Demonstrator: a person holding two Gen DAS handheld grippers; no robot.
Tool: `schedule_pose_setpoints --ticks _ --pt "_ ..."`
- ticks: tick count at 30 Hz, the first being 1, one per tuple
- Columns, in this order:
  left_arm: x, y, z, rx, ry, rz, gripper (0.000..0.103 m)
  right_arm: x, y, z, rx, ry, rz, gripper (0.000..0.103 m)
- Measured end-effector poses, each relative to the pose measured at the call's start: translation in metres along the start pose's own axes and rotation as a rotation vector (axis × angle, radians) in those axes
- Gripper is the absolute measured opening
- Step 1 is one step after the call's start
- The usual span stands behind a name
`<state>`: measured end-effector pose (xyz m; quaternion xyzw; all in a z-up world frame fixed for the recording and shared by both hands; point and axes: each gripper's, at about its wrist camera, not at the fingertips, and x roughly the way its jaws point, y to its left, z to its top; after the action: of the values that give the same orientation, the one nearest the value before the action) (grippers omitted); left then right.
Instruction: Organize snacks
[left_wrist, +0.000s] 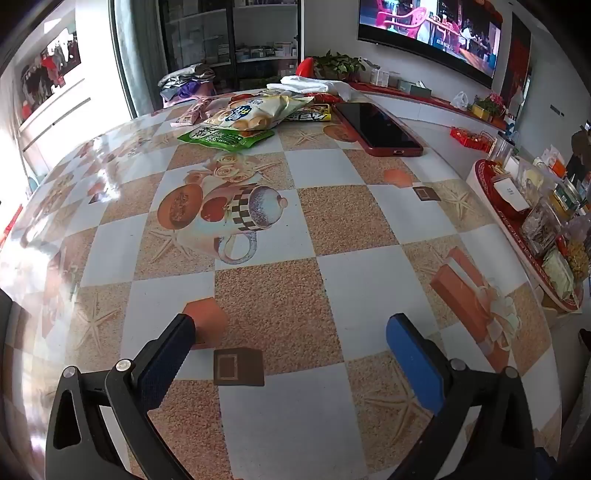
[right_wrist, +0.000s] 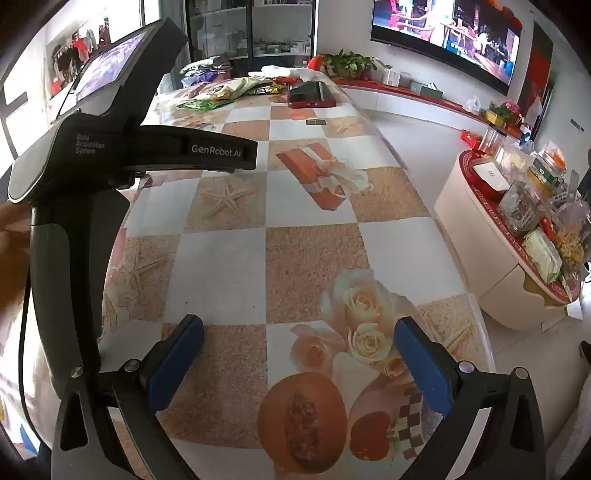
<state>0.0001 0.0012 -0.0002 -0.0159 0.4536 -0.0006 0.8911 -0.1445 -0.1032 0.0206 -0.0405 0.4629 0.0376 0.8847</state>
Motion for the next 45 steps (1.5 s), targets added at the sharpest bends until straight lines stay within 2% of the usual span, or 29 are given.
schedule_pose_setpoints --ticks 1,12,37,45 --pt "0.0 -0.001 0.0 0.013 0.0 0.018 0.103 0.0 0.0 0.0 0.0 -0.005 0.0 0.103" --pt "0.0 0.0 0.0 0.014 0.002 0.019 0.103 -0.007 0.0 -0.012 -0.003 -0.05 0.003 0.103" --pt "0.001 0.002 0.0 0.014 0.002 0.019 0.103 -0.006 0.0 -0.008 0.002 -0.036 0.001 0.103" --pt "0.001 0.003 0.001 0.014 0.002 0.019 0.103 -0.005 0.001 -0.006 0.013 -0.056 -0.006 0.103"
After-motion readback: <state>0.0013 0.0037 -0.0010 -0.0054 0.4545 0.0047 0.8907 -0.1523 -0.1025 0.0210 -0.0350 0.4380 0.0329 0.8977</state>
